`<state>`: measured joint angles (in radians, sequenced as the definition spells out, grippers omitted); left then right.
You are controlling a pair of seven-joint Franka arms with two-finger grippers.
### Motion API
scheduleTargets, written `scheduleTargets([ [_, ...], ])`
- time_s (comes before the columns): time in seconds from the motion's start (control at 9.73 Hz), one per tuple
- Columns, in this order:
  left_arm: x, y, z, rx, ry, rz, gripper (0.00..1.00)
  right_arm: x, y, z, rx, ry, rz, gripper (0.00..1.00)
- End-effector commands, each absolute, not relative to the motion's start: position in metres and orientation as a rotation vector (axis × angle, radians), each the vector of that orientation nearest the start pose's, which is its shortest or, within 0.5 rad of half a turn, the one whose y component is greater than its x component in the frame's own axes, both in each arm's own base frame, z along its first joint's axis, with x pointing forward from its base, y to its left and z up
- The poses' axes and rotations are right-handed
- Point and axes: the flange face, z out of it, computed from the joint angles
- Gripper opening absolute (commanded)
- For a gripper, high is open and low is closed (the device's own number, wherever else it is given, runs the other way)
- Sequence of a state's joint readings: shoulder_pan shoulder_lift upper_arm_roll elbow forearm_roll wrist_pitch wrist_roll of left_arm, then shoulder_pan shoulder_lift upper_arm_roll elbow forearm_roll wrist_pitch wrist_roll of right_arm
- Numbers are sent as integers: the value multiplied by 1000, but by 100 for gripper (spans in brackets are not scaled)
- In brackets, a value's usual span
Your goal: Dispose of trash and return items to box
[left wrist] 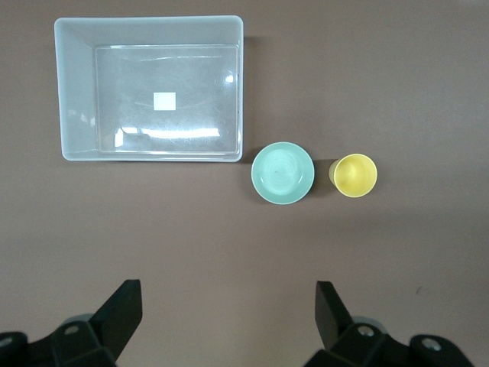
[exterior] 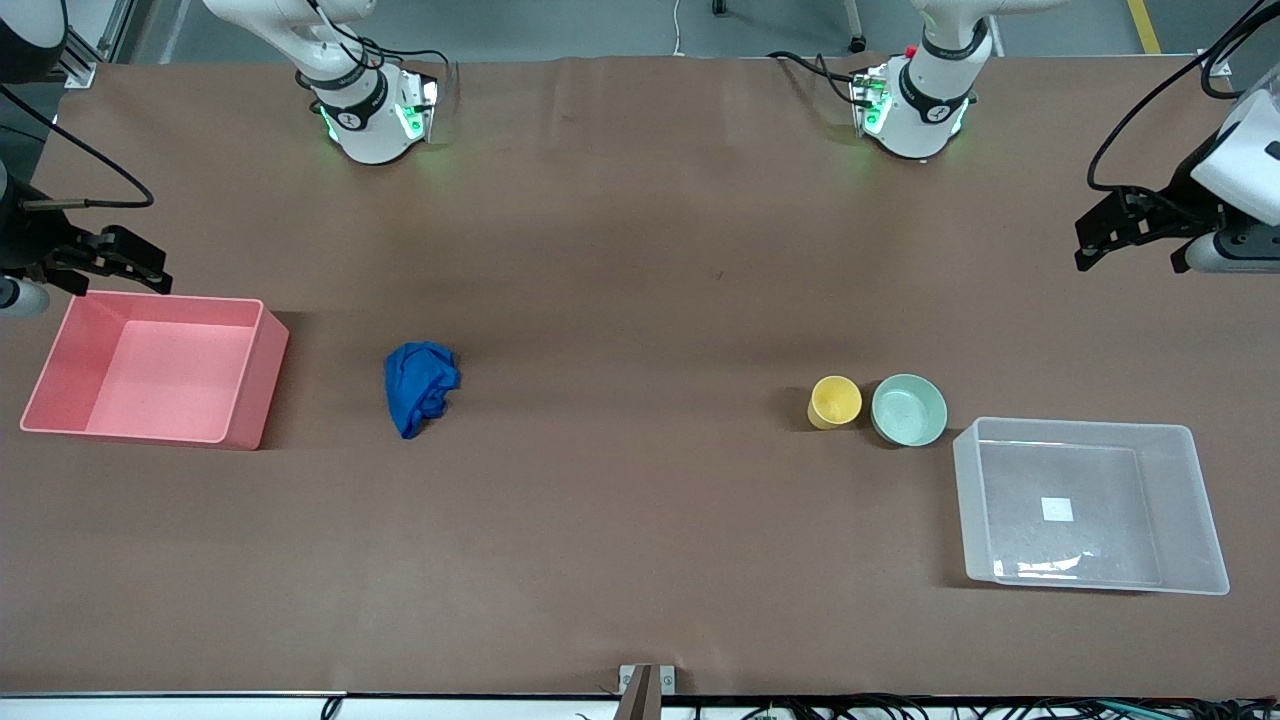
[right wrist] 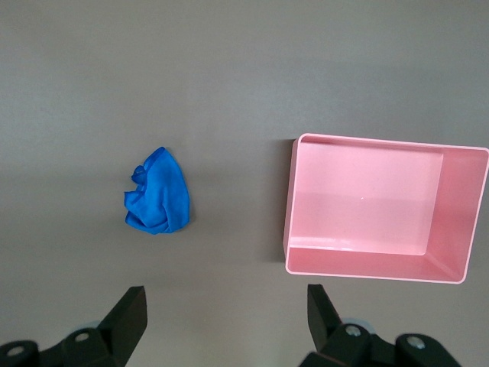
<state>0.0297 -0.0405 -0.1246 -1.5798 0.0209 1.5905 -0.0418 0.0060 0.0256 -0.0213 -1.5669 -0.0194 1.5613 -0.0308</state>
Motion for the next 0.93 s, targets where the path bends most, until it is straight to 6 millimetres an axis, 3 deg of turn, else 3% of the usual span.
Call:
scheduleTargets([
  [0.0, 539, -48, 637, -3131, 69, -8, 100, 558, -9, 612, -3149, -2, 46, 93],
  [0.31, 557, -48, 636, -3135, 64, 23, 100, 558, -9, 612, -3150, -3, 46, 93],
  [0.51, 572, -46, 610, -3138, 48, 86, 100, 558, -9, 612, -3150, -5, 44, 93],
  [0.82, 589, -40, 529, -3136, -146, 52, 100, 566, -7, 603, -3151, -10, 34, 92],
])
